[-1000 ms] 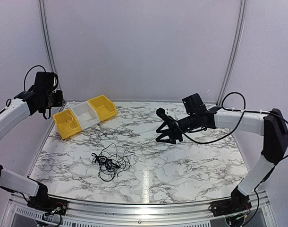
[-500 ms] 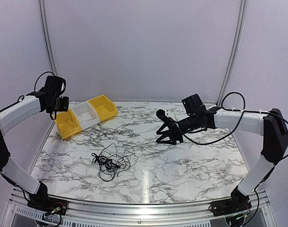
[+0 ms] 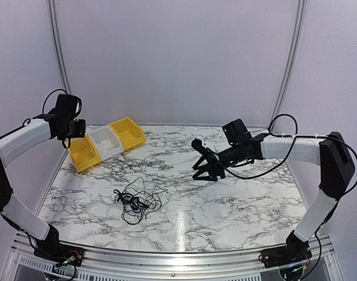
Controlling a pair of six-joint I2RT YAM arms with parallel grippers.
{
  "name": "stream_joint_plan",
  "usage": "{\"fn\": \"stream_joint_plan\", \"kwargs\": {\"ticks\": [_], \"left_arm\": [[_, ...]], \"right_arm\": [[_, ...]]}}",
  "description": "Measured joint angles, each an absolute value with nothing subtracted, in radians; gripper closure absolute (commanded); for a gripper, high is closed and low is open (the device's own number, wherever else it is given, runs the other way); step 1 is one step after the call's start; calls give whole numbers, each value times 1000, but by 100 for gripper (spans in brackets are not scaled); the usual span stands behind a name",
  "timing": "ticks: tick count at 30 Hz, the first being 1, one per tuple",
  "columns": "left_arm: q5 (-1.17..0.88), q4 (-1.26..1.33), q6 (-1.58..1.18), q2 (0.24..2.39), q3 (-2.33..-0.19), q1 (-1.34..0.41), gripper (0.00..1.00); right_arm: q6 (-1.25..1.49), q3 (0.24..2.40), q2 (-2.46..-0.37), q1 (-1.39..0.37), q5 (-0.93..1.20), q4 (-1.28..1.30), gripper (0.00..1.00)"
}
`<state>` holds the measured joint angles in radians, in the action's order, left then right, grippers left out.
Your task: Untangle the cables
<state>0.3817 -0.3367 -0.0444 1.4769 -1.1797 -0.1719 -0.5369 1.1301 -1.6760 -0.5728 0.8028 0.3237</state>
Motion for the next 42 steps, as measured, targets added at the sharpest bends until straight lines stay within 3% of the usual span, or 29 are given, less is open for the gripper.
{"fn": "stream_joint_plan", "kwargs": {"ticks": [8,19,30,42], "left_arm": [[488,-314,20,1388,-1315,-171,100],[564,-236,87,1485,-1198,-169,100],[479,-207,60,1511,-1160,-138,100],[375,-289,-47,1717,-1195,-110,100]], "right_arm": [[-537,1139,-1731,-573,802,332,48],[-544,1149,-1769,-574,778,336,49],[-555,1149,-1769,-574,772,339,50],[-577,1149,-1774,-578,764,353,51]]}}
